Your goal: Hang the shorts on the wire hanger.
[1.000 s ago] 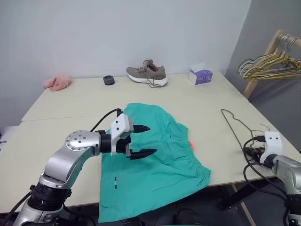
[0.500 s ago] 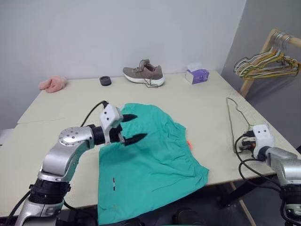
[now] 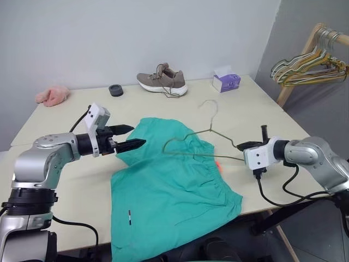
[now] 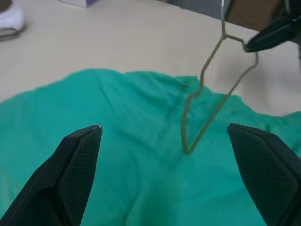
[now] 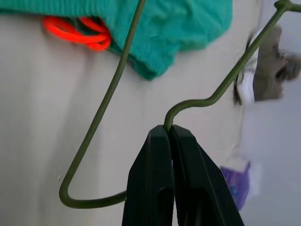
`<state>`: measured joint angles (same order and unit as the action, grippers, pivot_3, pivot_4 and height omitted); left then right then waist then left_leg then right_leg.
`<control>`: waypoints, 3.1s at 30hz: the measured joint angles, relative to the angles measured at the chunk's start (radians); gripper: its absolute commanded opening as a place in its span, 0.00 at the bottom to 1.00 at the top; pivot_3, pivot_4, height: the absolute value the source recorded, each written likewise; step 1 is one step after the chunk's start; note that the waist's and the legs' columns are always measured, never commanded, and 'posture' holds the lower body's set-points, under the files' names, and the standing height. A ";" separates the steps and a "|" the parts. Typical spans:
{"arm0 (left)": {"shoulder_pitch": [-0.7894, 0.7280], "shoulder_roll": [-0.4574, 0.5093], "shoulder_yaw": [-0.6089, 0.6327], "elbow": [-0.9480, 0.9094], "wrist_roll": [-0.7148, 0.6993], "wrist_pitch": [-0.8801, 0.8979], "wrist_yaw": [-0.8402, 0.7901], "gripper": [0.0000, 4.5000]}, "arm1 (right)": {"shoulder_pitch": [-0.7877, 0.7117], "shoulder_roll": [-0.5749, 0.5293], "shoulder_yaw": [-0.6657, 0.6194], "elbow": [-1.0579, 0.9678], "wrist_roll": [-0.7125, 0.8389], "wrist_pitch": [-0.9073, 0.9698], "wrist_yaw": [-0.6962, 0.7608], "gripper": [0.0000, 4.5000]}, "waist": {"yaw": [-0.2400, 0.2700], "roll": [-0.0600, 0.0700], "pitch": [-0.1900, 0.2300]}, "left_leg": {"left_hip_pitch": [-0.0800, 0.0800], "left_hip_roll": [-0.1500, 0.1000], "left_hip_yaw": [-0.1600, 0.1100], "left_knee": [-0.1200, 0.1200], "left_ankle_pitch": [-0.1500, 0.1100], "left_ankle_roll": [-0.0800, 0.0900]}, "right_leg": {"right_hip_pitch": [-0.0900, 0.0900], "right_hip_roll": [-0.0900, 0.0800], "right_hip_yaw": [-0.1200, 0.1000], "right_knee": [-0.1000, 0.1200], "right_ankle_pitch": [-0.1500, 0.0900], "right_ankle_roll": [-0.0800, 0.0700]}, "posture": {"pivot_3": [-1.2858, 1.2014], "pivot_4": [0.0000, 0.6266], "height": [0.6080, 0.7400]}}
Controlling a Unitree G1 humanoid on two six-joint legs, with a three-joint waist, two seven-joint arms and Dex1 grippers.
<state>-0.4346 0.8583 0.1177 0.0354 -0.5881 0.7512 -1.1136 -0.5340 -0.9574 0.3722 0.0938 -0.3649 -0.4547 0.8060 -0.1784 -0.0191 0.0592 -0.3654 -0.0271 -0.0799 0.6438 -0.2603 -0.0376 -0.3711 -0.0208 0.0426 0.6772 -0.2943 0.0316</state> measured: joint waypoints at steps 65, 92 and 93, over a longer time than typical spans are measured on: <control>0.192 0.045 -0.221 -0.218 0.212 -0.271 -0.156 0.00 | -0.049 0.197 0.089 -0.236 0.496 1.077 0.362 0.31 | -0.015 0.000 0.000 | 0.001 0.002 -0.001 0.002 0.000 0.000 | 0.000 0.001 -0.001 0.003 0.002 -0.002 | 0.44 0.00 1.00; 0.101 -0.073 -0.008 -0.025 0.078 -0.156 0.004 0.58 | 0.173 0.071 -0.132 -0.314 0.624 1.232 0.369 0.00 | -0.015 -0.001 -0.001 | 0.001 0.002 -0.001 0.002 0.000 0.000 | 0.001 0.001 -0.001 0.003 0.002 -0.002 | 0.42 0.00 1.00; 0.100 -0.074 -0.009 -0.017 0.081 -0.149 0.012 0.58 | 0.190 0.067 -0.154 -0.316 0.630 1.238 0.361 0.00 | -0.016 -0.001 -0.001 | 0.001 0.002 -0.001 0.002 0.000 0.000 | 0.001 0.001 -0.001 0.003 0.003 -0.002 | 0.42 0.00 1.00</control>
<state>-0.3344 0.7844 0.1087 0.0184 -0.5068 0.6018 -1.1012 -0.3438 -0.8903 0.2178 -0.2217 0.2651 0.7836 1.1672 -0.1947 -0.0205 0.0578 -0.3645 -0.0251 -0.0812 0.6462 -0.2602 -0.0374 -0.3706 -0.0201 0.0415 0.6802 -0.2918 0.0300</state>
